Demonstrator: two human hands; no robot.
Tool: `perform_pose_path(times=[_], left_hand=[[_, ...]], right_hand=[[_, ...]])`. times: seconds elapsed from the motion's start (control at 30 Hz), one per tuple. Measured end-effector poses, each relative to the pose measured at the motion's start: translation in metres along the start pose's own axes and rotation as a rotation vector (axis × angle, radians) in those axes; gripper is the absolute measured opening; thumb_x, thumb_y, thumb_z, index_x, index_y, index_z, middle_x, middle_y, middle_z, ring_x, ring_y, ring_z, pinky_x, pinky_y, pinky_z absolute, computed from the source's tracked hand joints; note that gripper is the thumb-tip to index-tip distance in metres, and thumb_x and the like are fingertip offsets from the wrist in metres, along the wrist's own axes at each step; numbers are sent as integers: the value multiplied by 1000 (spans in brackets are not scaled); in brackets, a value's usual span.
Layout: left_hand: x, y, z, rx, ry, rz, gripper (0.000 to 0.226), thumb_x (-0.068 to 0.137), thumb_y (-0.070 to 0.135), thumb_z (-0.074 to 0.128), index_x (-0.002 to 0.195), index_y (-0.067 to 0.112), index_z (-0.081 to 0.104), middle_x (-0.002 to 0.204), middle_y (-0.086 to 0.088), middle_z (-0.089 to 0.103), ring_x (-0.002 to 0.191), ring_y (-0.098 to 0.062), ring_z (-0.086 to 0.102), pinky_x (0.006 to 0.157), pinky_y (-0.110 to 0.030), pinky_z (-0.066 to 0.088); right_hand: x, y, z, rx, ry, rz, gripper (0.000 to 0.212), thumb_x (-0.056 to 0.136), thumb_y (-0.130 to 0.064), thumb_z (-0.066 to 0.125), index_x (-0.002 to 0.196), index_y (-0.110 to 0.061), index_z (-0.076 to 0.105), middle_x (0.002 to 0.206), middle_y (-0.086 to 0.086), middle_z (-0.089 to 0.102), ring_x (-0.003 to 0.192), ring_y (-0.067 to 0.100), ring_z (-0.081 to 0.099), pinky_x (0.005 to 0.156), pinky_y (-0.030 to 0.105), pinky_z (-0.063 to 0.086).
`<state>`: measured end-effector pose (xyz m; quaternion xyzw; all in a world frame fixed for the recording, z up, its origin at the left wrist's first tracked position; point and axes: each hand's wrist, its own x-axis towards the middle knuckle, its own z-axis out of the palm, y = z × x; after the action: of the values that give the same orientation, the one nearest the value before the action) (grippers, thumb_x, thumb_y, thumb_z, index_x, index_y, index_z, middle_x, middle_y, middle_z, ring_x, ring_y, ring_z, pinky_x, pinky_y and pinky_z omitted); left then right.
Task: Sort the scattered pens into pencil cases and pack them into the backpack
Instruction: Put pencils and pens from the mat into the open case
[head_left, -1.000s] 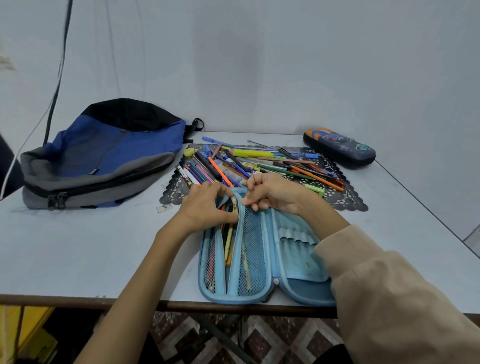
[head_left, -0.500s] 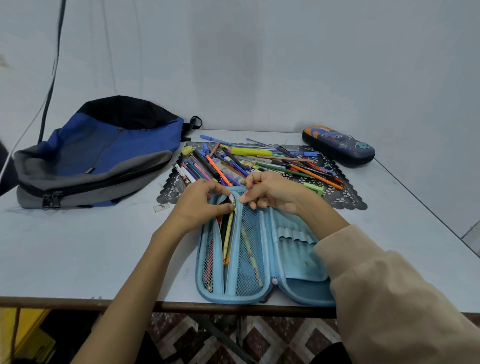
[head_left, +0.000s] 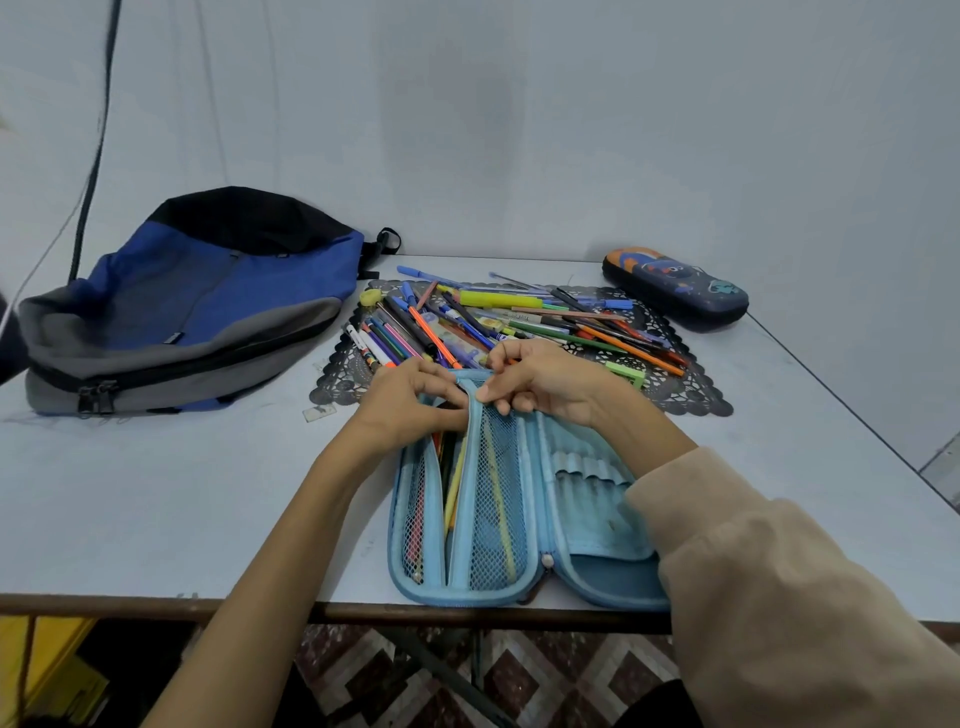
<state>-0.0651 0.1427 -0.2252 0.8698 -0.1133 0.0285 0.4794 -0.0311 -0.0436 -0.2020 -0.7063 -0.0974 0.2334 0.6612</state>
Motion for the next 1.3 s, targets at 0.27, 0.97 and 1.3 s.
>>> perform_pose_path(times=[0.27,0.97,1.3], left_hand=[[1,4,3,390,31,55,22,72,41,79,75,44,58,116,4,52,120,-24,40,99,-38,37],[-9,-1,-15,721,-263,145,101,45,87,33,131,38,49,132,9,39,117,-15,27,98,-36,31],[-7,2,-40,338,-345,108,49,73,32,73,118,42,58,122,11,54,115,-9,49,87,-18,42]], right_hand=[[0,3,0,-49,-20,-30,33,79,14,65,75,-12,46,51,6,55,36,9,47,33,15,32],[-6,-2,3,-92,-39,-34,30,81,12,65,76,-12,47,49,1,56,34,6,46,33,14,33],[-6,1,3,-140,-38,-42,29,81,15,63,76,-10,49,50,3,58,36,7,49,34,15,35]])
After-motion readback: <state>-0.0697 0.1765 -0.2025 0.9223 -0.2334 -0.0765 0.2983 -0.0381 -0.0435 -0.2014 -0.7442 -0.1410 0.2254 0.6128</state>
